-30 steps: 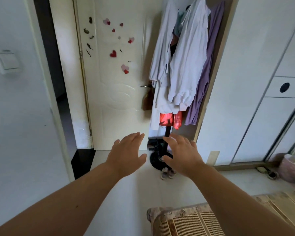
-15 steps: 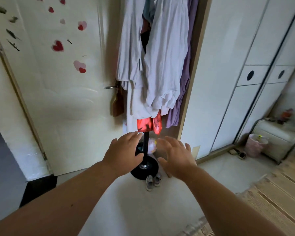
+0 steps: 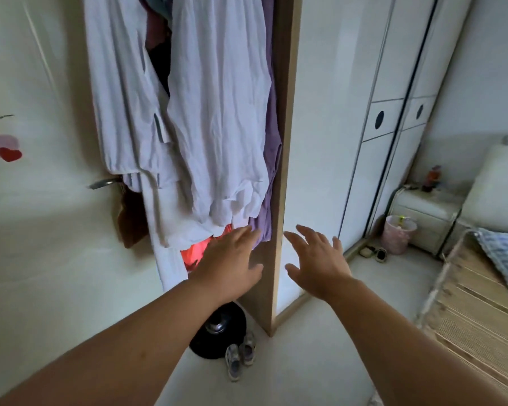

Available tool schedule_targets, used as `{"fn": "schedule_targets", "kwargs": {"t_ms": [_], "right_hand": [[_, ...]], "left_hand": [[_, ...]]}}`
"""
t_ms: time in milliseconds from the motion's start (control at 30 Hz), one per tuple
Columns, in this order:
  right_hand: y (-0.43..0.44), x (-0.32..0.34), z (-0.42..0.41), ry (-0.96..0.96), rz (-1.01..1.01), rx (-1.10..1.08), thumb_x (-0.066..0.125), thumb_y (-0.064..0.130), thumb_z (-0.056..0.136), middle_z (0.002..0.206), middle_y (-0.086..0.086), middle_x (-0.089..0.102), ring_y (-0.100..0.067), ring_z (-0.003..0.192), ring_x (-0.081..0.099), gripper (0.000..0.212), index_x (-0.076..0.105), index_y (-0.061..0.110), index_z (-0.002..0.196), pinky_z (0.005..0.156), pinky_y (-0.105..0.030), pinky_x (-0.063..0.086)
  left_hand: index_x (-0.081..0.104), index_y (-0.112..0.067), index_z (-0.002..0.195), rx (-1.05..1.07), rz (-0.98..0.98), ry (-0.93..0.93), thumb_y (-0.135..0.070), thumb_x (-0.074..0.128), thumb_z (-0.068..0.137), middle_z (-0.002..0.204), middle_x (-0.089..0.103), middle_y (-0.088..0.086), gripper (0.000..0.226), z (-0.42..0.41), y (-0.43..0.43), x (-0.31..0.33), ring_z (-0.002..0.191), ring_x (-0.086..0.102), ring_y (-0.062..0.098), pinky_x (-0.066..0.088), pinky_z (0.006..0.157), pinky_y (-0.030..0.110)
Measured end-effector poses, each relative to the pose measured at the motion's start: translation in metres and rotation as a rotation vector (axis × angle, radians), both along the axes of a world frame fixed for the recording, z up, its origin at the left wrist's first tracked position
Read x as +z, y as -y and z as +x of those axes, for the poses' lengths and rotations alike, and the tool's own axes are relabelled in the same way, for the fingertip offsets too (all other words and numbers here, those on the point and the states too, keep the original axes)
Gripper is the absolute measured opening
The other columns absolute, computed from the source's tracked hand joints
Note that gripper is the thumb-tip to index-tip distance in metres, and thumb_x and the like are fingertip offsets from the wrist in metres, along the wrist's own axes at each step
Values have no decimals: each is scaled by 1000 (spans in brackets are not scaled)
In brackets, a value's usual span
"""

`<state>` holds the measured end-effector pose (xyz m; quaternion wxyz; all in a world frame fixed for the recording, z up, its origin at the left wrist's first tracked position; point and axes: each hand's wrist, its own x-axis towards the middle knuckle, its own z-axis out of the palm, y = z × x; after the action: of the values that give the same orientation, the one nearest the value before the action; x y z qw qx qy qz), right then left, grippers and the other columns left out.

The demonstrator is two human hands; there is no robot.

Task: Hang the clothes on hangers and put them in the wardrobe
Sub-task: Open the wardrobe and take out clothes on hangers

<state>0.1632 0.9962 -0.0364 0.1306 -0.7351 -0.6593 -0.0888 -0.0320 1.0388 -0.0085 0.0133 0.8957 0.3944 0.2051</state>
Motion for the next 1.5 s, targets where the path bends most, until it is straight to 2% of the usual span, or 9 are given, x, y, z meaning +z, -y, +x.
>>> {"fn": "schedule_targets", "kwargs": {"t_ms": [167,300,567,667,800,1100,1300,1500], "right_hand": [[-42,3,40,6,28,-99,51,50,85,155,2,21,-22,140,26,68,20,37,144,111,-54,17],[-70,1,74,-8,26,-220,51,48,86,155,2,20,-21,140,25,68,19,36,145,110,-52,18],[-136,-7,131,-104,31,-479,55,45,84,153,2,22,-23,136,30,68,24,34,143,109,-49,19],[-147,-8,151,-114,43,-538,55,44,82,151,0,25,-24,134,32,68,25,34,142,107,-48,20],[-163,-2,192,-116,55,-591,56,41,82,150,1,27,-24,133,33,67,27,35,142,108,-52,21],[-218,14,333,-97,65,-527,56,43,81,147,2,29,-26,132,35,67,27,35,140,108,-49,22],[-261,62,444,-19,114,-404,53,47,85,154,1,20,-23,137,28,69,19,35,144,110,-46,21],[-331,97,510,-30,199,-281,54,48,86,155,2,19,-21,139,26,71,18,35,146,112,-47,20]], "left_hand": [[34,-21,142,-113,-6,8,-41,55,84,144,42,0,64,60,-70,3,131,41,21,40,102,45],[23,-27,147,-226,-5,-10,-45,52,87,156,23,-3,68,109,-122,-3,141,27,20,33,110,47],[17,-31,148,-391,-22,-79,-48,50,87,159,11,-5,71,195,-228,-20,144,16,18,26,110,44],[17,-30,148,-432,-34,-94,-45,50,87,159,9,-3,71,227,-247,-23,144,16,18,26,110,42],[19,-29,148,-490,-68,-69,-42,52,86,159,8,-3,71,276,-259,-24,144,16,18,22,111,39],[18,-27,148,-404,-13,-26,-44,48,89,159,7,-2,68,411,-306,-6,144,12,16,20,113,42],[19,-30,147,-289,15,69,-43,50,88,159,8,-5,68,498,-342,28,144,12,15,20,114,44],[20,-31,147,-179,82,133,-45,50,88,159,8,-5,69,551,-393,64,144,13,16,21,114,44]]}}
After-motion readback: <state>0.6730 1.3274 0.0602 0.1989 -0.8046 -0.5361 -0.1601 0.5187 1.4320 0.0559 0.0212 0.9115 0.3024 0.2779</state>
